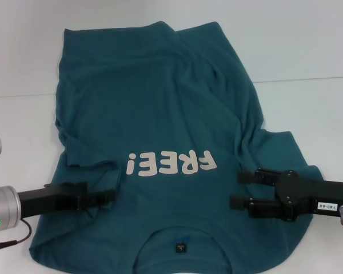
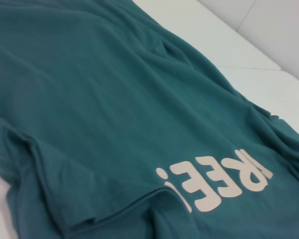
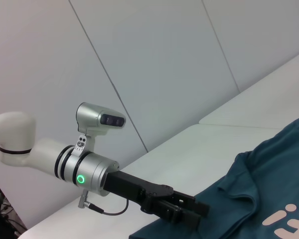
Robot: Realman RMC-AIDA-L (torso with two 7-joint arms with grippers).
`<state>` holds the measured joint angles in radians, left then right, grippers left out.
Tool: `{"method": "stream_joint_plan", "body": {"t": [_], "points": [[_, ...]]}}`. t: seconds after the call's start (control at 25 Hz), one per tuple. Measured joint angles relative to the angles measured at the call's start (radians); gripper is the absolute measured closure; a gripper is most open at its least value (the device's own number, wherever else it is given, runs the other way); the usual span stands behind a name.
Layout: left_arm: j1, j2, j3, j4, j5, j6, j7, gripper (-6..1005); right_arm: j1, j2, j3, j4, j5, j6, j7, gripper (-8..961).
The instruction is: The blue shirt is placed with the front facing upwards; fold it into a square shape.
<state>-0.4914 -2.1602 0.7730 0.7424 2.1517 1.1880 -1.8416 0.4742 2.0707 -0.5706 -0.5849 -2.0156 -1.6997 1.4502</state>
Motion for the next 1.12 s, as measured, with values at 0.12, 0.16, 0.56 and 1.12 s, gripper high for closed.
{"method": "stream_joint_plan", "body": {"t": [0.12,0.16,0.56,1.12], "points": [[0.003,-0.001,0.000,-0.002,0.000,-0.010,0.001,79,0.000,0.000,0.000,-0.002,0.000,0.000,0.000,66],[0.003,-0.001,0.001,-0.005,0.000,-0.012,0.002,79,0.000,0.000,0.000,-0.003,0.000,0.000,0.000,66],[0.004,-0.003,0.006,-0.011,0.024,-0.013,0.002,79,0.001,0.000,0.000,-0.005,0.000,0.000,0.001,66],[-0.011,-0.005,0.037,-0.019,0.017,0.076,0.007,80,0.000,0.000,0.000,-0.005,0.000,-0.003,0.001,66]]}}
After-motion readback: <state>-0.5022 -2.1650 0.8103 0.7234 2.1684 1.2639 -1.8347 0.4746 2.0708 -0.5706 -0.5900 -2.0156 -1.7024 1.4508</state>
